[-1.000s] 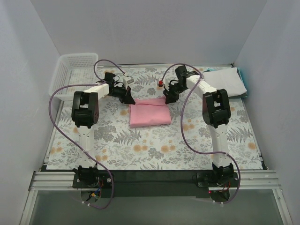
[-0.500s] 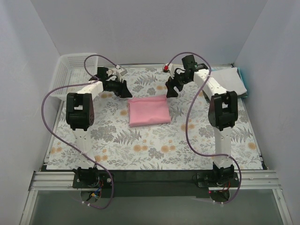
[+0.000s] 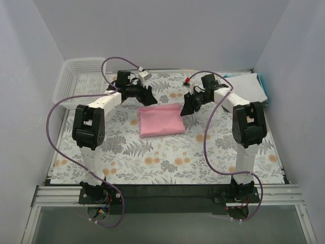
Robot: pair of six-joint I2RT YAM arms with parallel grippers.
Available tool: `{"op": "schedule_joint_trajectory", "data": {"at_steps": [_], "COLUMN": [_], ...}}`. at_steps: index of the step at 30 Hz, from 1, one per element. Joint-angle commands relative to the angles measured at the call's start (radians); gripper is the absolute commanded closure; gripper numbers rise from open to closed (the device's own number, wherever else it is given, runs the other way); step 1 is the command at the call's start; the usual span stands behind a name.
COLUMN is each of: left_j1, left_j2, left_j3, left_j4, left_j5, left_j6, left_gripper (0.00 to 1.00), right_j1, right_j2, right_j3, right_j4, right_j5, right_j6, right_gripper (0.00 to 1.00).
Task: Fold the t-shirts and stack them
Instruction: Fold the tshirt
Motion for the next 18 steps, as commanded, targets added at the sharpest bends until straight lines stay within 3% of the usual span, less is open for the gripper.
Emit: {"op": "schedule_joint_trajectory", "data": {"at_steps": [1, 8, 11, 15, 16, 18], "left_j1": [-0.057, -0.114, -0.120, -0.117, -0.112, -0.095], "left_j2": [0.069, 0.175, 0.196, 0.209, 0.195, 0.177], "left_j3": [0.061, 0.104, 0.104, 0.126, 0.124, 0.106], "left_j4": [0.057, 0.106, 0.124, 0.139, 0.149, 0.182], "left_j5": [-0.093, -0.132, -0.146, -0.170, -0.153, -0.108], "left_j6": [0.034, 0.032, 0.026, -0.029, -0.046, -0.110], "left_gripper": [0.38, 0.38, 0.44, 0.81, 0.97, 1.00], "right_j1": [-0.003, -0.003, -0.005, -0.003, -0.003, -0.005], "right_j2": [-0.088, -0.121, -0.124, -0.135, -0.137, -0.149], "right_j3": [-0.045, -0.174, -0.203, -0.218, -0.220, -0.226], "right_j4": [0.125, 0.169, 0.183, 0.186, 0.185, 0.185], "right_j5": [-0.062, -0.071, -0.070, -0.068, -0.070, -0.077], "right_j6": [0.114, 0.127, 0.130, 0.125, 0.125, 0.128], "right_gripper": [0.62, 0.62, 0.63, 0.63, 0.63, 0.63]}}
